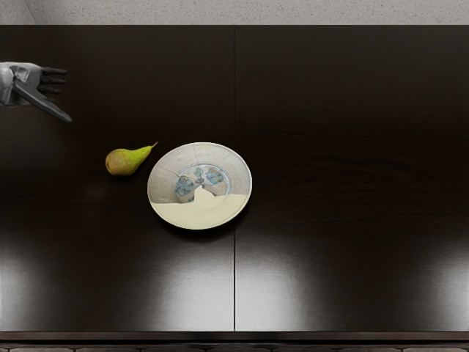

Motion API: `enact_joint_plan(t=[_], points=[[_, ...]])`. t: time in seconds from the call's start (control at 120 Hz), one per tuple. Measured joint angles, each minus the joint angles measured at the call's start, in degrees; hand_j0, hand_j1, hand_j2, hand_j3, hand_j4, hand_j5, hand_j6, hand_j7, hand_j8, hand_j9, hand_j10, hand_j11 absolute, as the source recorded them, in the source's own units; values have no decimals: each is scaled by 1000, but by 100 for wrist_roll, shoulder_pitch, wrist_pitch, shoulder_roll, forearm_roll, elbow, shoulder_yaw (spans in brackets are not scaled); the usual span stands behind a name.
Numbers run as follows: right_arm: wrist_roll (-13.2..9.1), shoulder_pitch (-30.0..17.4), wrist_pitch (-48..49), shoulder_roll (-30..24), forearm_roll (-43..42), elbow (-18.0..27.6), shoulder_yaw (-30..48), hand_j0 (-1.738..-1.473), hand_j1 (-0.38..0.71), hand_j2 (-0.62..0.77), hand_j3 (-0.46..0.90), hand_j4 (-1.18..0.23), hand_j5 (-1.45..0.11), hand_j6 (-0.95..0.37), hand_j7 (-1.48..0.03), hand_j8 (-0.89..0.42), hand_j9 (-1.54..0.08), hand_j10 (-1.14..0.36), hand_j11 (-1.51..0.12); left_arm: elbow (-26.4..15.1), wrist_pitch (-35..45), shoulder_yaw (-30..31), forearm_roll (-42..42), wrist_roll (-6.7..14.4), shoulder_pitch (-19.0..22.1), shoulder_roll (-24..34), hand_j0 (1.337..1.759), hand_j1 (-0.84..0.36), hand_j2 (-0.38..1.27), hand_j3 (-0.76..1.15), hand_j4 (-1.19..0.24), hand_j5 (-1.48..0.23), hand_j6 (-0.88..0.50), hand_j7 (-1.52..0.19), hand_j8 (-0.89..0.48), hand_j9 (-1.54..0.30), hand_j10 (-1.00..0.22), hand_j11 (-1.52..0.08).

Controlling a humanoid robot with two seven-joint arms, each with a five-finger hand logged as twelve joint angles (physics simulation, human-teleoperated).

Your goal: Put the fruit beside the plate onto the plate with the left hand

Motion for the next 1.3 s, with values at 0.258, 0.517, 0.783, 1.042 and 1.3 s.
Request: enact_joint_plan(t=[0.258,0.517,0.783,1.042,1.3], points=[[0,-13,27,0,5,-5,0,-1658,-349,0,0,-1,0,-1,0,-1,0,0,0,8,0,88,14,-7,21,38,1658,349,0,0,-1,0,-1,0,-1,0,0,0],[0,-30,29,0,6,-6,-1,-1658,-349,0,0,-1,0,-1,0,-1,0,0,0,2,0,189,96,-6,-37,39,1658,349,0,0,-1,0,-1,0,-1,0,0,0],[0,-31,29,0,6,-6,-1,-1658,-349,0,0,-1,0,-1,0,-1,0,0,0,-915,1511,1180,126,-33,-338,112,1658,349,0,0,-1,0,-1,0,-1,0,0,0],[0,-31,29,0,6,-6,-1,-1658,-349,0,0,-1,0,-1,0,-1,0,0,0,-2874,5431,2394,371,-31,-431,-443,1658,349,1,0,-2,0,-3,0,-2,0,-1,0],[0,-31,28,0,6,-6,-1,-1658,-349,0,0,-1,0,-1,0,-1,0,0,0,-4178,6116,2551,429,170,-436,-410,1658,349,1,0,-1,0,-2,0,-2,0,-1,0]])
